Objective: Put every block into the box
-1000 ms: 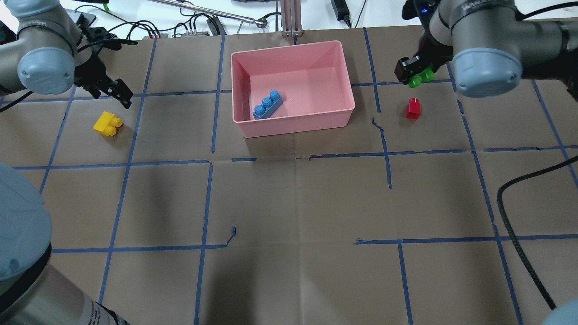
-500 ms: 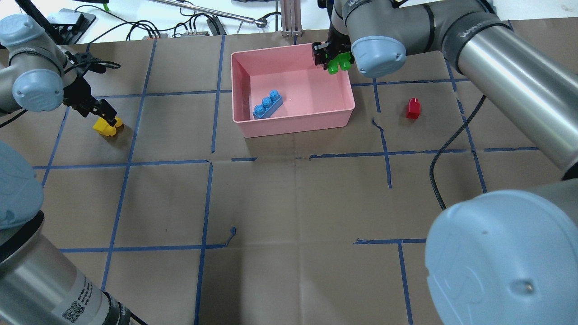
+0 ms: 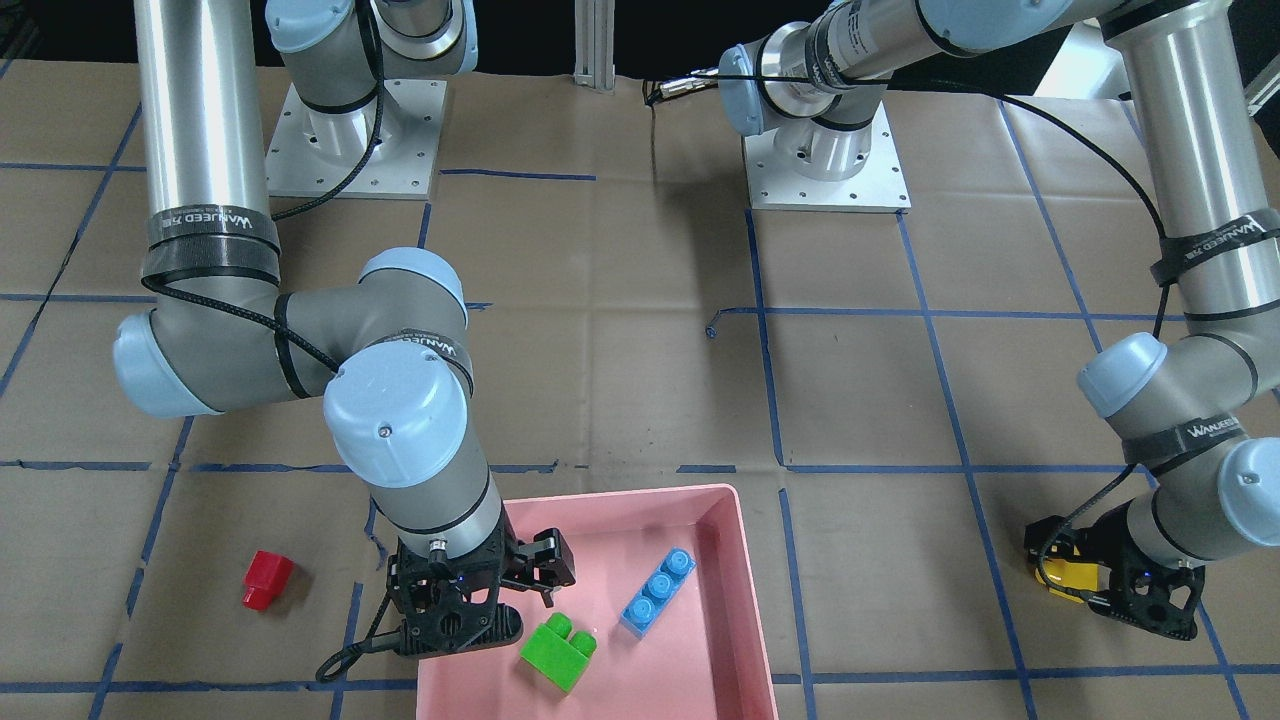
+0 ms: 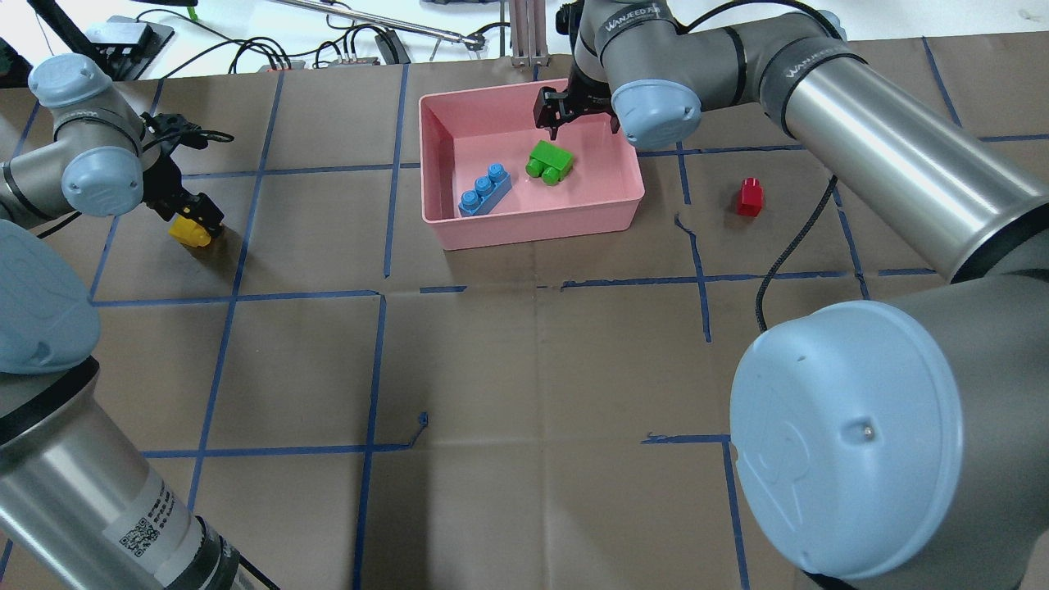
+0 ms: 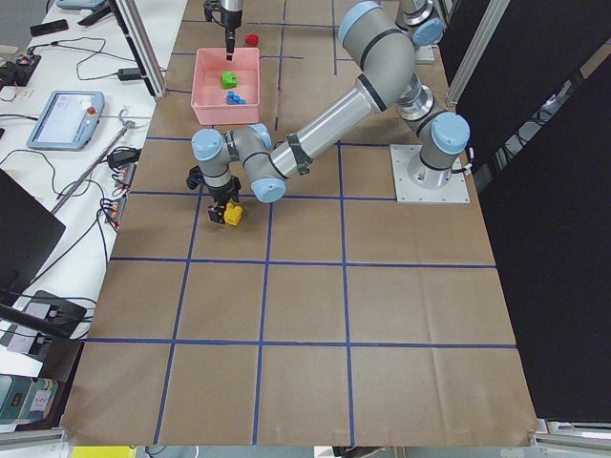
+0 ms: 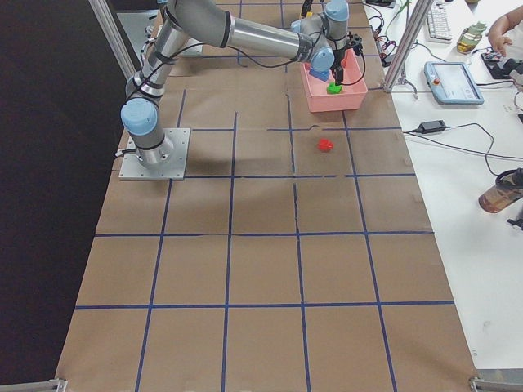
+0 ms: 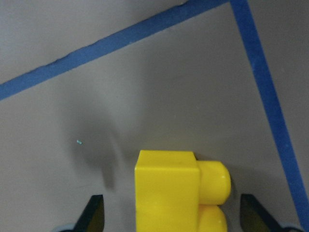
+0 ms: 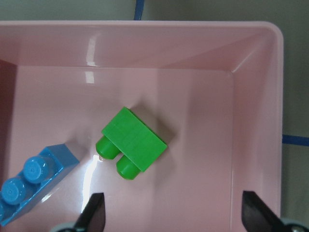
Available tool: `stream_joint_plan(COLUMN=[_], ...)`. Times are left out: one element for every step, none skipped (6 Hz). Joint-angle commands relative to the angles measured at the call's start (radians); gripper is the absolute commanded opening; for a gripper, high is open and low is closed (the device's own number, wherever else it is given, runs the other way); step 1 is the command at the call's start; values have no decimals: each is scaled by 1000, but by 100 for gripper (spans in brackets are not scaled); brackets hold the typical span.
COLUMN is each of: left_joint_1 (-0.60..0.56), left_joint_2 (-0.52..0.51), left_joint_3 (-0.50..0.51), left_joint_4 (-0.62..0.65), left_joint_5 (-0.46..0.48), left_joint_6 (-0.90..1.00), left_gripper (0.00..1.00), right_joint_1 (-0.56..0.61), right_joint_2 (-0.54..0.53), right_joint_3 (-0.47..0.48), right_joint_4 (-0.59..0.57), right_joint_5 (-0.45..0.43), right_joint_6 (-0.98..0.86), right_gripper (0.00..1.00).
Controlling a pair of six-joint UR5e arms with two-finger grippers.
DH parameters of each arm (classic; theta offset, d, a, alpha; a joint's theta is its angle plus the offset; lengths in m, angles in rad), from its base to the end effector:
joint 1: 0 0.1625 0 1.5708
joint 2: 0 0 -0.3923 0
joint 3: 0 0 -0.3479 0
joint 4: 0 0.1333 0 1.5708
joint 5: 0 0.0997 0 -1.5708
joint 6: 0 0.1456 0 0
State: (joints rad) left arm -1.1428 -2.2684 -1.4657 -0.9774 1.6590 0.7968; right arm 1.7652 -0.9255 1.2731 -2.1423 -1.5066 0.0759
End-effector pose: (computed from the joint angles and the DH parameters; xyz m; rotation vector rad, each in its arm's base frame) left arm 0.1562 -0.6327 0.1239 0.5625 3.0160 0.0767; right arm 0.2737 -0.6519 0.2379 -0.1904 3.0250 -0.3245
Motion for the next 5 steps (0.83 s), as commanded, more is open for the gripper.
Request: stream_joint_plan(left_joint_1=[0, 0, -20, -61, -139], left_joint_2=[3, 13, 24, 71, 126], left_joint_3=[-10, -10, 8, 8, 14], left_joint_4=[2, -3, -20, -52, -107], left_joint_5=[-4, -8, -8, -19, -43], left_joint_6=[-4, -11, -17, -49, -165], left_gripper=[38, 0, 0, 0, 0], right_joint_1=[-13, -38, -91, -160, -227], right_joint_2=[-50, -93, -123, -144, -142], right_joint_3=[2, 2, 5, 11, 15], right_joint_4=[83, 149, 200, 237, 243], right_joint_5=[-10, -14, -14, -14, -14], right_joint_6=[-14, -27, -101, -222, -340], right_gripper=[99, 100, 100, 100, 99])
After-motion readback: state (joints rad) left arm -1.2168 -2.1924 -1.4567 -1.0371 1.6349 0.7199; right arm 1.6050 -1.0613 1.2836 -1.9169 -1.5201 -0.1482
